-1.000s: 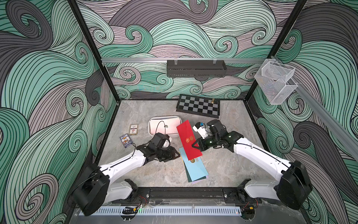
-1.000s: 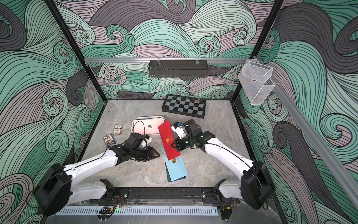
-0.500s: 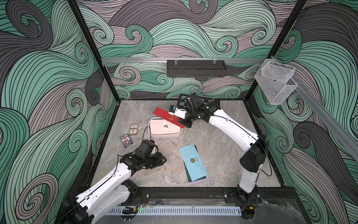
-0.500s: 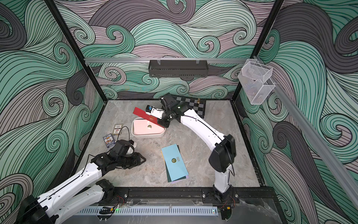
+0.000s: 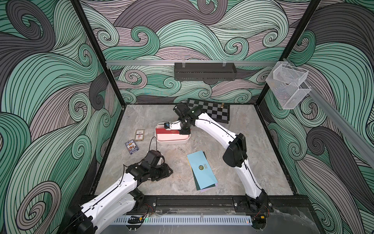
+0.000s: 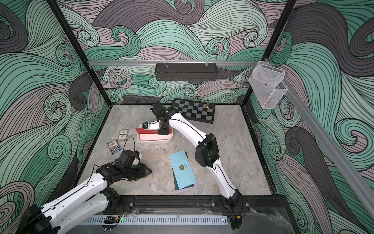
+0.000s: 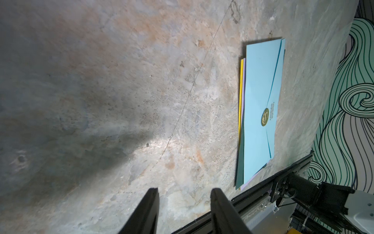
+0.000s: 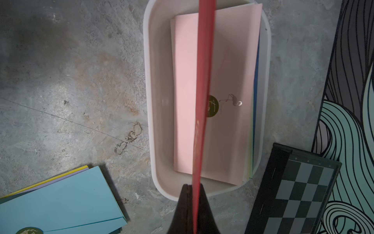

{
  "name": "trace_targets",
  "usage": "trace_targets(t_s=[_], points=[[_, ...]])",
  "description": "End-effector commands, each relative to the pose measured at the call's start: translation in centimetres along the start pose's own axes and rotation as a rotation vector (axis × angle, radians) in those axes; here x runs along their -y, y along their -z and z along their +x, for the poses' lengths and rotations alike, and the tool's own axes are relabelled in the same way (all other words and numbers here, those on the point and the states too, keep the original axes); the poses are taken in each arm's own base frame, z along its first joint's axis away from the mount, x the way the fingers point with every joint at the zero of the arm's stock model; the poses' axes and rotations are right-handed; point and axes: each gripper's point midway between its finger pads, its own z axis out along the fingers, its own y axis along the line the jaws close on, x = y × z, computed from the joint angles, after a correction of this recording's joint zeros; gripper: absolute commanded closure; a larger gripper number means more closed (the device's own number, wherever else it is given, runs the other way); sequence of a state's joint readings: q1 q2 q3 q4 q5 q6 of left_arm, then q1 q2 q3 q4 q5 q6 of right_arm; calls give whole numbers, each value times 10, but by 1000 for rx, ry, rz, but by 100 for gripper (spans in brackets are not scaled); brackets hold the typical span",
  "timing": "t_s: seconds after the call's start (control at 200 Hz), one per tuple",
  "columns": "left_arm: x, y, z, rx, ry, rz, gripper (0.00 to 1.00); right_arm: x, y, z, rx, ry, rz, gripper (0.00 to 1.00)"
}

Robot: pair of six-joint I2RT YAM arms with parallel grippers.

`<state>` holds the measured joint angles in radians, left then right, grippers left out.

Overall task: Put the sealed envelopes into the storage box
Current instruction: Place the envelope in the storage box.

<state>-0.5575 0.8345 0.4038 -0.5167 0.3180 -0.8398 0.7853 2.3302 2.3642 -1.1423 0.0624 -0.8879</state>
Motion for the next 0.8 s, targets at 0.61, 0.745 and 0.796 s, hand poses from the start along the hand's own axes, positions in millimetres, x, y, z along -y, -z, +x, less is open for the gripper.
trace_targets(t_s=[0.61, 0.745, 0.796], points=[[6, -3, -1, -38, -21, 4, 54, -8, -23, 12, -99, 55, -17, 100], [6, -3, -2, -34, -23, 3, 54, -11, -25, 7, -68, 56, -38, 100], [7, -3, -3, -32, -25, 2, 54, -9, -27, 6, -67, 38, -34, 100]])
